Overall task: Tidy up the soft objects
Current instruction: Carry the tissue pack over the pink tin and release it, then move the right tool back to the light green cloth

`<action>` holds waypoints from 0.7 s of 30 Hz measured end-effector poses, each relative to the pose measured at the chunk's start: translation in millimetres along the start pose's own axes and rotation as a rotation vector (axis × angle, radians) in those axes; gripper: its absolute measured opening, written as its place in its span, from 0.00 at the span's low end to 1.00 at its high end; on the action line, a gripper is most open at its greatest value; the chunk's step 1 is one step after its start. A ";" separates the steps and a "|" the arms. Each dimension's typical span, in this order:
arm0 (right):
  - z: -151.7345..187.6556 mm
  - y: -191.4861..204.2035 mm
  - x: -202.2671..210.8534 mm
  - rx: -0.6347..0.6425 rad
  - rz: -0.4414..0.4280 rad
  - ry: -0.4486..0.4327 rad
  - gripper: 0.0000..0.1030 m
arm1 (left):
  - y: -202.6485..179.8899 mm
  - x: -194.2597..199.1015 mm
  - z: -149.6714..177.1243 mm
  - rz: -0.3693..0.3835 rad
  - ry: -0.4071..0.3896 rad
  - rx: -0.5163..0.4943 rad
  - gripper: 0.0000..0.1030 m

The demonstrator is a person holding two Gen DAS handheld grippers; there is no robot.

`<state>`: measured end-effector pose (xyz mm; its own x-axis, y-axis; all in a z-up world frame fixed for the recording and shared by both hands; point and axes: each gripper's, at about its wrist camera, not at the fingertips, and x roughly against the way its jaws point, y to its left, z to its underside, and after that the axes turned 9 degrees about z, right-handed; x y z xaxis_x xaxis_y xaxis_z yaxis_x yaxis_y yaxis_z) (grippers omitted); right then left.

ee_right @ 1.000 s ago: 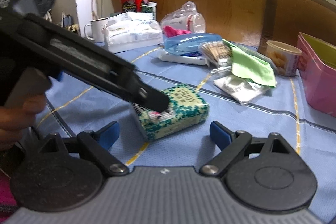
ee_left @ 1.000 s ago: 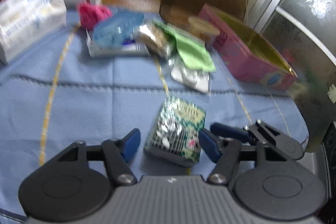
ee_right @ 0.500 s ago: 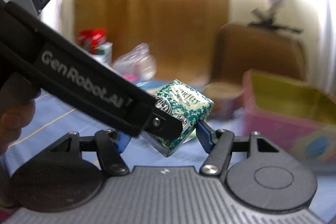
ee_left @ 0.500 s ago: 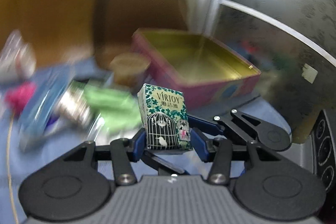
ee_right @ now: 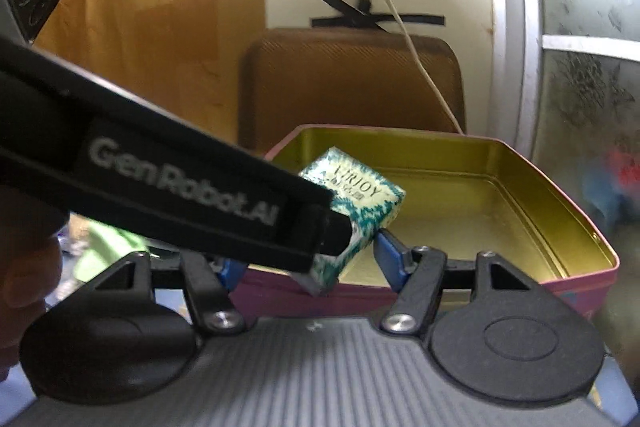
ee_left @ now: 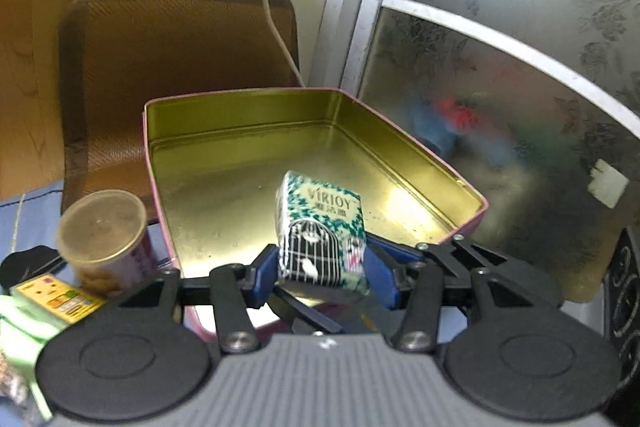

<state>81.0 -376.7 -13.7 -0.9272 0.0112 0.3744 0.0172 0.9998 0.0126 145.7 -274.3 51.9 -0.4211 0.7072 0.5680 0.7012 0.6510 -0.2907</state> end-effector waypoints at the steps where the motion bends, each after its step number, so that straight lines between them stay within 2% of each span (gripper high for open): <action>1: 0.3 -0.5 -3.6 0.002 0.008 0.005 0.72 | 0.4 -3.5 0.1 0.000 0.001 0.008 0.53; 2: 0.1 -3.3 -5.9 -0.004 0.022 0.002 0.84 | 2.1 -6.1 0.4 -0.002 0.004 0.017 0.55; 4: -1.1 -7.3 -9.0 -0.017 0.081 -0.010 0.91 | 6.0 -7.1 1.6 0.001 0.010 0.036 0.61; 8: 4.0 -14.7 -3.7 -0.069 0.088 -0.029 0.91 | 9.5 8.9 6.5 0.011 -0.019 0.024 0.65; 15: 17.1 -1.6 23.2 -0.126 0.064 -0.093 0.91 | 17.6 71.6 25.9 0.045 -0.097 0.015 0.65; 19: 20.3 11.4 38.5 -0.129 0.054 -0.143 0.90 | 36.4 116.5 55.1 0.028 -0.124 0.020 0.66; 21: 21.9 20.1 47.1 -0.124 0.024 -0.158 0.87 | 53.1 139.4 77.0 -0.009 -0.132 0.032 0.66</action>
<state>29.5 -355.7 -16.1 -0.9731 0.0472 0.2255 0.0765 0.9895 0.1230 80.0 -120.0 56.4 -0.5008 0.7302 0.4648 0.6794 0.6643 -0.3116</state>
